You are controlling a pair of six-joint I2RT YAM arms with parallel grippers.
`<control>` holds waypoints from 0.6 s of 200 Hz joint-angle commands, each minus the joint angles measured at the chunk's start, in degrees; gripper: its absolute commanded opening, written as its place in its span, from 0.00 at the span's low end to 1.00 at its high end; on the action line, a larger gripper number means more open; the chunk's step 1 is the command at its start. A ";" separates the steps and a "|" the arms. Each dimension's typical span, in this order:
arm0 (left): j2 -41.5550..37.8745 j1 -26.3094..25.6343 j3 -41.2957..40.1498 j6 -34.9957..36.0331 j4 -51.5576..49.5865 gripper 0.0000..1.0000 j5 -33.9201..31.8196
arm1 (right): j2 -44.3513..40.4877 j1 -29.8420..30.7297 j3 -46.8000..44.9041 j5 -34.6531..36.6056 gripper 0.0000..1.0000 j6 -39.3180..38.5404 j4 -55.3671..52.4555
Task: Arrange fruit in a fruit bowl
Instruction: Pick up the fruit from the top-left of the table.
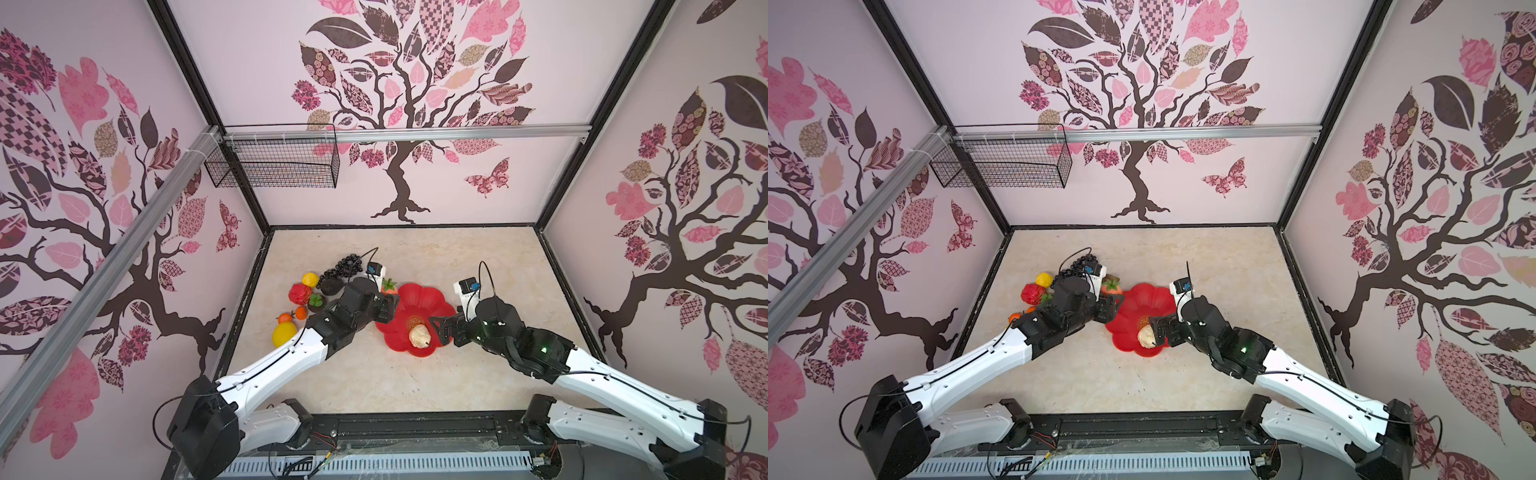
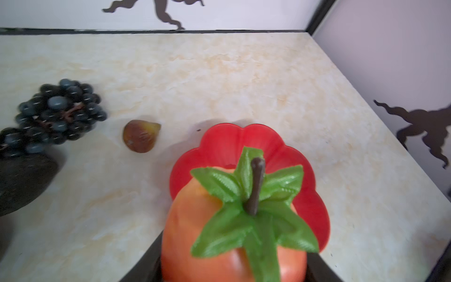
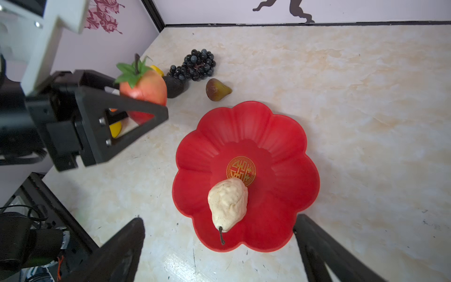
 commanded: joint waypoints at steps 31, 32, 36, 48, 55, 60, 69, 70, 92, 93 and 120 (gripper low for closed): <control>-1.08 -6.79 -5.57 10.22 9.32 0.51 4.15 | -0.34 0.35 4.96 -8.68 0.95 1.84 -2.53; -1.08 -6.88 -5.68 10.38 9.44 0.51 4.24 | -0.29 0.35 4.96 -8.87 0.95 1.90 -2.52; -1.16 -7.31 -6.05 11.01 10.09 0.51 4.68 | -0.17 0.35 5.09 -9.45 0.94 2.04 -2.43; -1.34 -8.54 -7.23 12.78 12.04 0.51 4.89 | 0.10 0.50 5.30 -10.80 0.92 2.49 -2.63; -1.45 -9.12 -7.91 13.75 12.92 0.51 4.95 | 0.27 0.61 5.69 -11.46 0.90 2.70 -2.85; -1.43 -9.45 -8.27 14.32 13.24 0.50 4.95 | 0.29 0.77 5.85 -11.87 0.88 2.77 -2.86; -1.47 -9.77 -9.04 15.20 14.18 0.50 5.31 | 0.44 1.00 6.28 -12.70 0.85 2.92 -2.94; -1.50 -9.77 -9.12 15.25 14.25 0.50 5.35 | 0.45 1.03 6.32 -12.81 0.84 2.92 -2.95; -1.80 -9.95 -10.56 16.37 15.86 0.49 6.22 | 1.45 1.33 7.13 -15.16 0.73 3.01 -2.86; -1.79 -9.95 -10.63 16.36 15.92 0.49 6.25 | 1.53 1.37 7.19 -15.31 0.72 2.97 -2.86; -2.38 -10.13 -11.57 17.29 17.11 0.49 6.80 | 2.72 1.44 7.35 -16.17 0.57 3.45 -2.37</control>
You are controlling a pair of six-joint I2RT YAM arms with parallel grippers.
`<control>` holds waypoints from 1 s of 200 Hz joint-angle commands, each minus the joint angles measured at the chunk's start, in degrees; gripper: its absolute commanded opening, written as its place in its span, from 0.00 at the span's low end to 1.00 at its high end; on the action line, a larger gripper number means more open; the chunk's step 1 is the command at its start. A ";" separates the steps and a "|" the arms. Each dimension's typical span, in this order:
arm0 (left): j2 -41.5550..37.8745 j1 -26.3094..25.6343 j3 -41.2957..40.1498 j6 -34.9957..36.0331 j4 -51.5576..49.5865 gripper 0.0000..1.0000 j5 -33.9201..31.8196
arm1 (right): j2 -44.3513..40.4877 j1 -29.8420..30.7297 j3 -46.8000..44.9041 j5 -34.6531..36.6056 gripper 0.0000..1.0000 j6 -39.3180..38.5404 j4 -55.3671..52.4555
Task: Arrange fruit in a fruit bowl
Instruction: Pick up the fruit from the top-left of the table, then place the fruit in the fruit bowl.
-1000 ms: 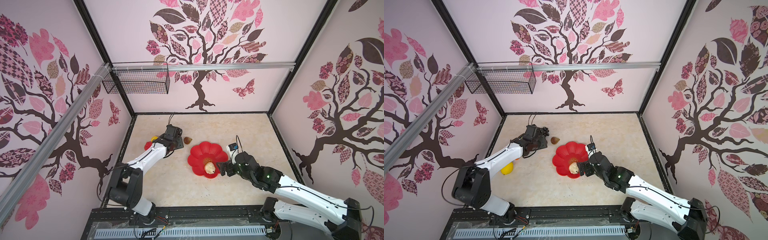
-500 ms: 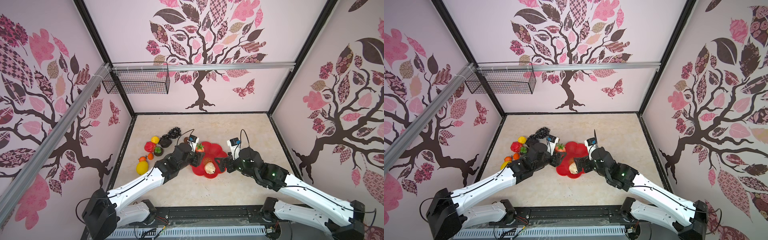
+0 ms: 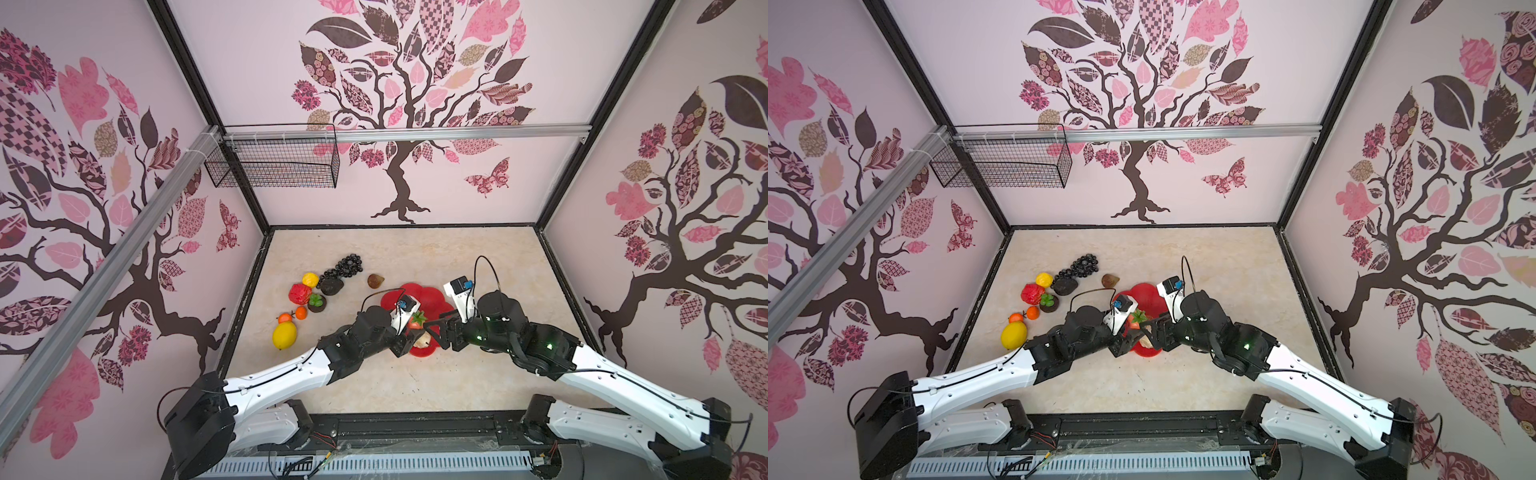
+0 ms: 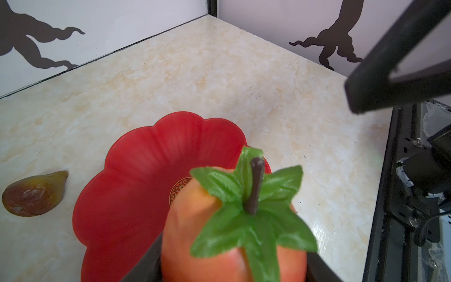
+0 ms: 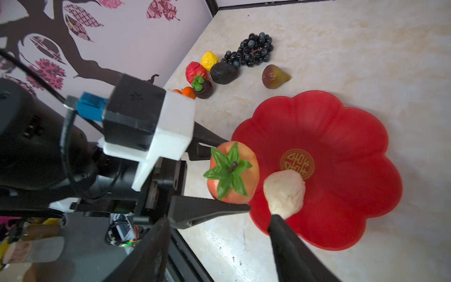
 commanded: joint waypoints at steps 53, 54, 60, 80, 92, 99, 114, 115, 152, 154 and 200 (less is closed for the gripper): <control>-1.65 -0.93 -2.74 3.00 3.74 0.49 2.54 | 2.97 0.36 2.42 -2.49 0.38 1.16 1.04; -1.64 -0.95 -2.75 3.09 3.74 0.49 2.59 | 2.97 0.36 2.48 -2.43 0.38 1.13 1.04; -1.56 -1.10 -2.71 3.21 3.75 0.49 2.88 | 3.14 0.36 2.45 -2.09 0.37 1.18 1.04; -1.22 -1.24 -2.92 3.27 3.95 0.49 3.43 | 3.48 0.36 2.70 -0.90 0.33 1.62 1.54; -1.06 -1.24 -3.02 3.29 4.10 0.49 3.78 | 3.59 0.36 2.69 -0.27 0.31 1.79 1.78; -0.91 -1.32 -2.92 3.28 4.10 0.49 3.96 | 3.66 0.36 2.62 0.25 0.29 1.92 1.80; -0.76 -1.33 -2.84 3.30 4.01 0.49 4.19 | 3.83 0.36 2.38 0.71 0.27 1.91 1.91; -0.75 -1.33 -2.84 3.33 4.01 0.49 4.21 | 3.89 0.36 2.36 0.71 0.27 1.94 1.92; -0.57 -1.50 -2.74 3.38 4.00 0.49 4.58 | 4.39 0.36 1.93 0.81 0.22 2.18 2.26; -0.58 -1.57 -2.71 3.41 4.07 0.49 4.58 | 4.39 0.38 1.83 0.85 0.22 2.20 2.33; -0.01 -1.85 -2.67 3.71 3.59 0.49 5.58 | 4.65 0.36 0.82 1.50 0.22 2.58 2.97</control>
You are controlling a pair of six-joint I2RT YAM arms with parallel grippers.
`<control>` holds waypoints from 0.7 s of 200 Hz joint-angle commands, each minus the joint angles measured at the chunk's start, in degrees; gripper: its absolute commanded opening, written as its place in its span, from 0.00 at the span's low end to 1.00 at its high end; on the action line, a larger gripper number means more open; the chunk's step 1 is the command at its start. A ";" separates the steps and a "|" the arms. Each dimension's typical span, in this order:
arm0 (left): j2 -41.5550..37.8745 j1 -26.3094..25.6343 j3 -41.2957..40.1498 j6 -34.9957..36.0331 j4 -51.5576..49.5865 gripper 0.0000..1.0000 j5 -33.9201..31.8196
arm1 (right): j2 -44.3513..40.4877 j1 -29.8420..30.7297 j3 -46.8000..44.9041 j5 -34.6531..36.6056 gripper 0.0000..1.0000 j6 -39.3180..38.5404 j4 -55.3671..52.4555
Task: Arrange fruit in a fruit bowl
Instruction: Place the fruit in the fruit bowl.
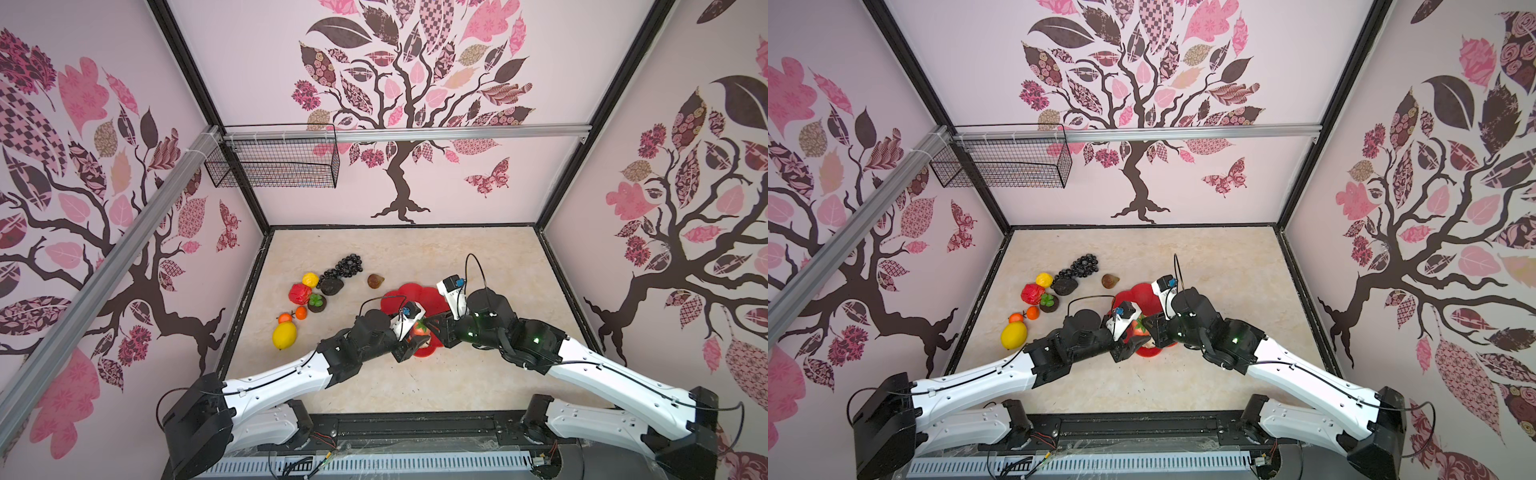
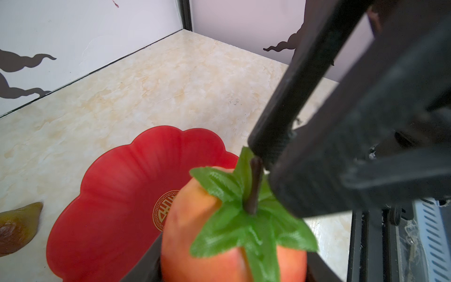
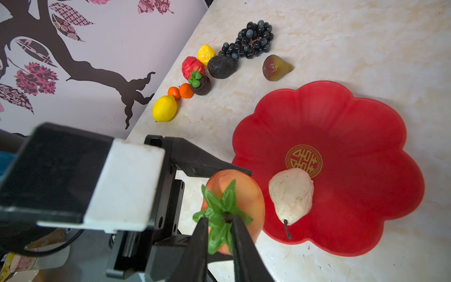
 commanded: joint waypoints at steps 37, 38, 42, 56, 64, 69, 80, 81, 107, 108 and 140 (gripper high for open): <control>0.48 -0.72 -1.34 0.61 0.51 0.49 1.07 | 1.48 0.29 0.48 1.62 0.23 0.66 0.59; 0.47 -0.74 -1.34 0.61 0.51 0.49 1.07 | 1.49 0.29 0.50 1.65 0.23 0.64 0.61; 0.43 -0.76 -1.34 0.60 0.51 0.49 1.07 | 1.55 0.29 0.47 1.72 0.24 0.62 0.63; 0.29 -0.76 -1.42 0.72 0.51 0.49 0.90 | 1.75 0.30 0.34 1.88 0.26 0.62 0.32; 0.28 -0.76 -1.43 0.69 0.51 0.49 0.81 | 1.85 0.30 0.30 2.00 0.26 0.80 0.27; 0.23 -0.76 -1.40 0.67 0.51 0.49 0.72 | 1.86 0.29 0.24 2.00 0.26 0.80 0.27; 0.28 -0.76 -1.42 0.73 0.51 0.49 0.90 | 1.90 0.29 0.09 1.62 0.23 0.80 0.45; 0.32 -0.81 -1.42 0.71 0.51 0.49 0.90 | 1.92 0.29 0.08 1.61 0.23 0.80 0.45; 0.49 -0.85 -1.29 0.81 0.51 0.49 0.89 | 2.21 0.31 0.34 1.30 0.21 0.69 0.37; 0.52 -0.85 -1.32 0.84 0.51 0.49 0.89 | 2.25 0.30 0.29 1.32 0.20 0.66 0.37; 0.56 -1.03 -1.24 1.10 0.43 0.49 0.89 | 2.67 0.30 0.27 1.25 0.19 0.55 0.34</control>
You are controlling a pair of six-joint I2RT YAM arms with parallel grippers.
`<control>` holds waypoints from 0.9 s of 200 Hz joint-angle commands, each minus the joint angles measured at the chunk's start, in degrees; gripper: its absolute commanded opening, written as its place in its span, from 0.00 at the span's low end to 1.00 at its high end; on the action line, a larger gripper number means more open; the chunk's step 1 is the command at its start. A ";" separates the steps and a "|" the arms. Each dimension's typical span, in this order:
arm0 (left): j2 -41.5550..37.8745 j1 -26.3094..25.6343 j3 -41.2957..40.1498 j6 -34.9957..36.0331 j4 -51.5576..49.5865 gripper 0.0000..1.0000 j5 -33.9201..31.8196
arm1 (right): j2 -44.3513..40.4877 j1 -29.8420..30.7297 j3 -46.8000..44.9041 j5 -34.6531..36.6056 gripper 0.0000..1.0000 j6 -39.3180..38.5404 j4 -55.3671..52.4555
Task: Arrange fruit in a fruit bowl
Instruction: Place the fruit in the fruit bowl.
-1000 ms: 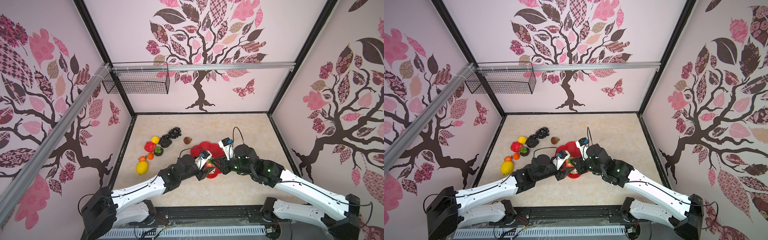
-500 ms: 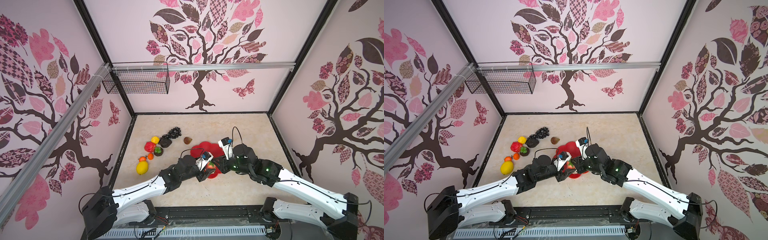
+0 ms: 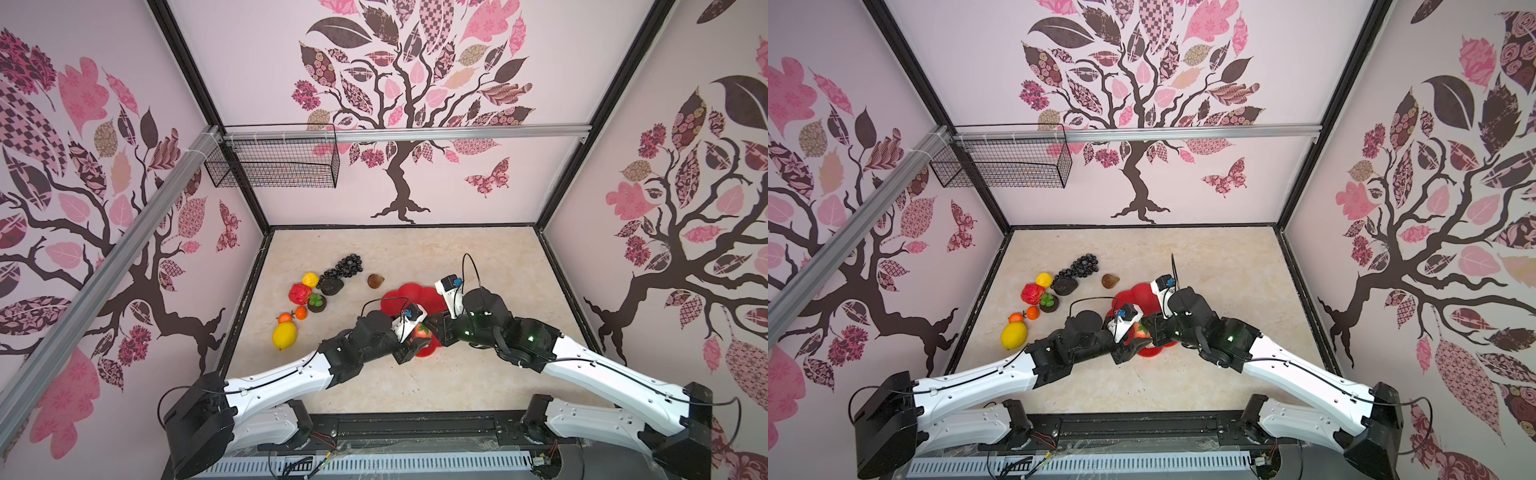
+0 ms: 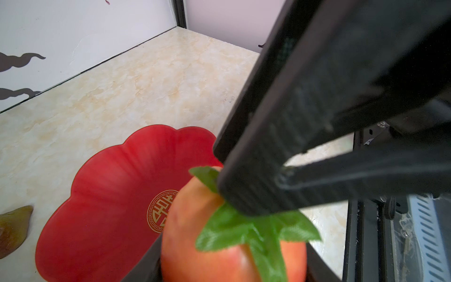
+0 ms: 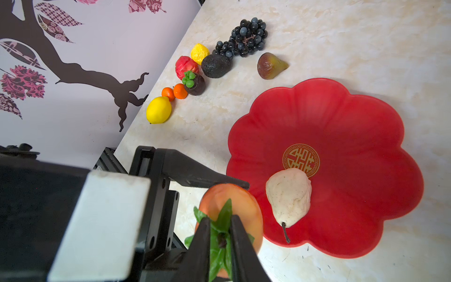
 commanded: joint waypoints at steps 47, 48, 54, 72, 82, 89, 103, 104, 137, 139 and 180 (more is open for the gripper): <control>0.22 -0.59 -1.05 1.22 0.18 0.49 0.35 | 1.19 0.37 0.54 0.28 0.10 -0.51 -0.14; 0.18 -0.64 -1.06 1.23 0.13 0.49 0.35 | 1.21 0.33 0.58 0.29 0.09 -0.50 -0.14; 0.18 -0.64 -1.06 1.24 0.17 0.49 0.26 | 1.14 0.33 0.59 0.26 0.08 -0.51 -0.25; 0.21 -0.68 -0.99 1.20 -0.09 0.52 -0.45 | 1.14 0.32 0.62 0.37 0.06 -0.60 -0.27; 0.06 -0.68 -1.06 1.15 -0.16 0.56 -1.10 | 1.14 0.33 0.77 0.46 0.05 -0.58 -0.31; -0.16 -0.68 -1.15 1.02 -0.17 0.59 -1.54 | 1.08 0.37 0.73 0.53 0.05 -0.67 -0.39; -0.65 -0.68 -1.20 0.78 -0.75 0.66 -1.93 | 1.05 0.34 0.88 0.83 0.05 -0.87 -0.54; -0.69 -0.68 -1.18 0.79 -0.81 0.66 -1.89 | 1.05 0.32 0.93 0.87 0.05 -0.90 -0.56; -2.20 -0.68 -1.48 -0.51 -2.39 0.79 -4.19 | 0.92 0.16 2.69 -0.42 0.05 -1.47 -1.30; -2.48 -0.68 -1.62 -0.65 -2.44 0.80 -4.37 | 0.95 0.13 2.98 -0.48 0.05 -1.57 -1.46; -11.21 -0.62 -6.18 -4.19 -1.78 0.91 -9.88 | 1.05 -7.06 4.08 -4.33 0.05 -3.63 -3.21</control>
